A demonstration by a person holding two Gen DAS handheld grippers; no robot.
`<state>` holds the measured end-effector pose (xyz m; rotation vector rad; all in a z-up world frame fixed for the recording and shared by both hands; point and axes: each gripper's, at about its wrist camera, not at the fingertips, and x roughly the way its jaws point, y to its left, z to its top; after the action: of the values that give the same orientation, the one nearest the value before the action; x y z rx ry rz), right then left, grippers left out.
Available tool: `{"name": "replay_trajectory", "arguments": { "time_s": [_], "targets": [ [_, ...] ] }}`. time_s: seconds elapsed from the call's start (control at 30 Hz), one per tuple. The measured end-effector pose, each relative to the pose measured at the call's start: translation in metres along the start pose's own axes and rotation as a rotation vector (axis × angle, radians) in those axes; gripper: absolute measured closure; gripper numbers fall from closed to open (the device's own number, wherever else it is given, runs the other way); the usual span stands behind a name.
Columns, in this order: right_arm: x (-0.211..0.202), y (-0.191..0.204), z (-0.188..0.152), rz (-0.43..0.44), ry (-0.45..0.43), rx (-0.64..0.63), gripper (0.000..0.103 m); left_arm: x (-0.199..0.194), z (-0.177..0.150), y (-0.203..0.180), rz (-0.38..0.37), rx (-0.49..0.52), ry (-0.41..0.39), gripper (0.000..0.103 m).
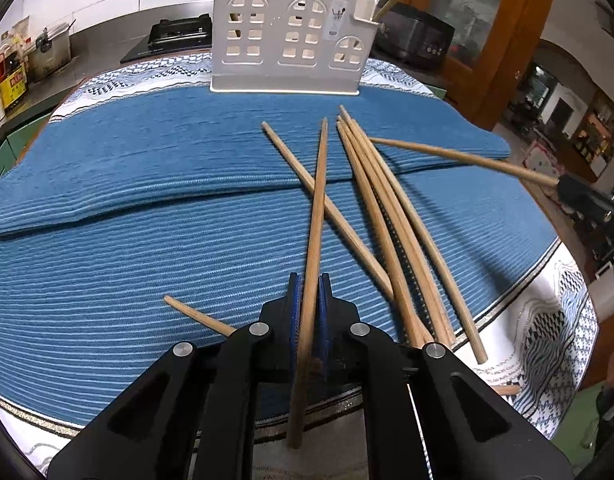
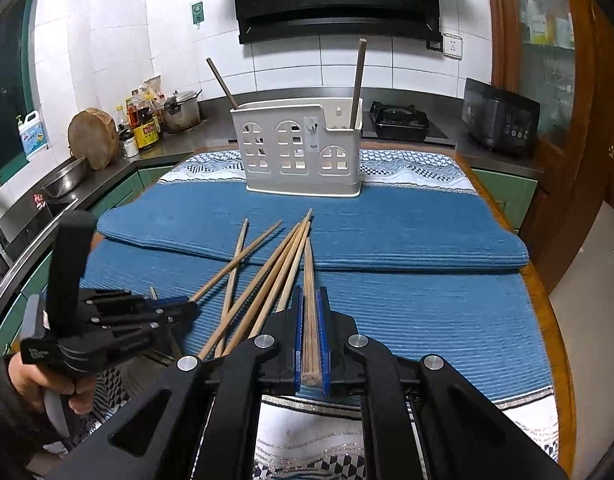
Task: Organize utensils
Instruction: 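Close left tool on a chopstick while right tool grasps another chopstick, then lift both held chopsticks and carry them to the white utensil holder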
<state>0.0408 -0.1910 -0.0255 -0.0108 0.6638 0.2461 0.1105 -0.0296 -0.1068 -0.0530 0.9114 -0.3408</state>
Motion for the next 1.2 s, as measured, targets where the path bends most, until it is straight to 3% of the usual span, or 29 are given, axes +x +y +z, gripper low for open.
{"name": "replay_trajectory", "arguments": {
  "time_s": [0.27,0.73,0.83,1.2],
  "targets": [
    [-0.009,0.003,0.016,-0.003,-0.036,-0.025,0.096,-0.002,0.000,0.000,0.009,-0.026,-0.007,0.098],
    [-0.031,0.006,0.067,0.012,-0.131,-0.087,0.096,-0.050,0.035,0.002,-0.020,-0.018,-0.127,0.098],
    [-0.031,0.007,0.079,0.023,-0.129,-0.104,0.096,-0.056,0.046,0.003,-0.075,-0.020,-0.119,0.098],
    [-0.031,0.007,0.103,0.023,-0.135,-0.154,0.096,-0.067,0.067,0.002,-0.034,0.034,-0.154,0.098]
  ]
}}
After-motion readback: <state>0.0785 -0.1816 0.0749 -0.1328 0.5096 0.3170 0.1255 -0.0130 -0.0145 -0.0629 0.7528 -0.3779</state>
